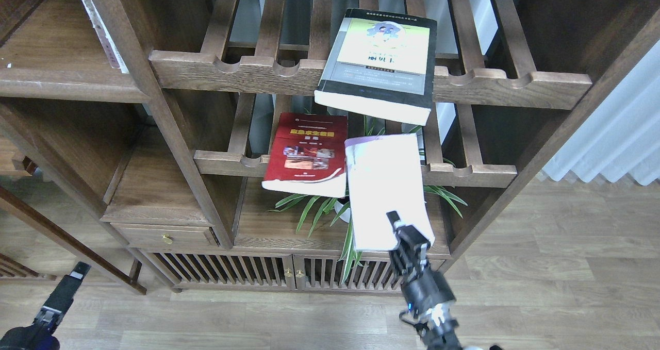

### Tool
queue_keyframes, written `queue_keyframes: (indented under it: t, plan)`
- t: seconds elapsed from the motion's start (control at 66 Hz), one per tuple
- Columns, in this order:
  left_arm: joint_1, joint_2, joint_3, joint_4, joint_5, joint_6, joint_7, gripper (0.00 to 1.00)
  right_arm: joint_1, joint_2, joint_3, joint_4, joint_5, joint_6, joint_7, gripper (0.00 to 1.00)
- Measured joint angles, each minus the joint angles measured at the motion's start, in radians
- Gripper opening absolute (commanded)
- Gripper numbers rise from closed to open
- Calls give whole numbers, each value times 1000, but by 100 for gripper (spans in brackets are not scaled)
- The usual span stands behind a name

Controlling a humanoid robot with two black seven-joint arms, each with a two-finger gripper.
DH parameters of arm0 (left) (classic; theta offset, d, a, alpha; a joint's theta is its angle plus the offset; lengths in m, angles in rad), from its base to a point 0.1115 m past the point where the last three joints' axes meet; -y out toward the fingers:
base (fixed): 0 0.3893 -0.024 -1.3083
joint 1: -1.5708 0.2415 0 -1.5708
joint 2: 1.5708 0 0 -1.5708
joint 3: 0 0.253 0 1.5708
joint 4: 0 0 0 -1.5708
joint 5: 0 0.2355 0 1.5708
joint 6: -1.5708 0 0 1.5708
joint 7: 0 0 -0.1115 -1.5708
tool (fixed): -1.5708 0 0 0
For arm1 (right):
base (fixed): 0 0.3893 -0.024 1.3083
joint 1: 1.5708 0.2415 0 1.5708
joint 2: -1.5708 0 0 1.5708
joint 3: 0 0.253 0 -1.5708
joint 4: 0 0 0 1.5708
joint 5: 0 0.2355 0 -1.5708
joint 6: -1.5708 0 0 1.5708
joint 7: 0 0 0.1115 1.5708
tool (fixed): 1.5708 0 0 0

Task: Organize books on shelf
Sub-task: 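Pull the white booklet down off the shelf with the right gripper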

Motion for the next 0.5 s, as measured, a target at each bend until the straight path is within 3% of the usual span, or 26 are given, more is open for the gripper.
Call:
queue_keyframes:
  t: [0.5]
  plan:
    - [8, -17, 123, -1, -2, 0, 0, 100, -12, 0, -94, -22, -22, 1, -22, 5]
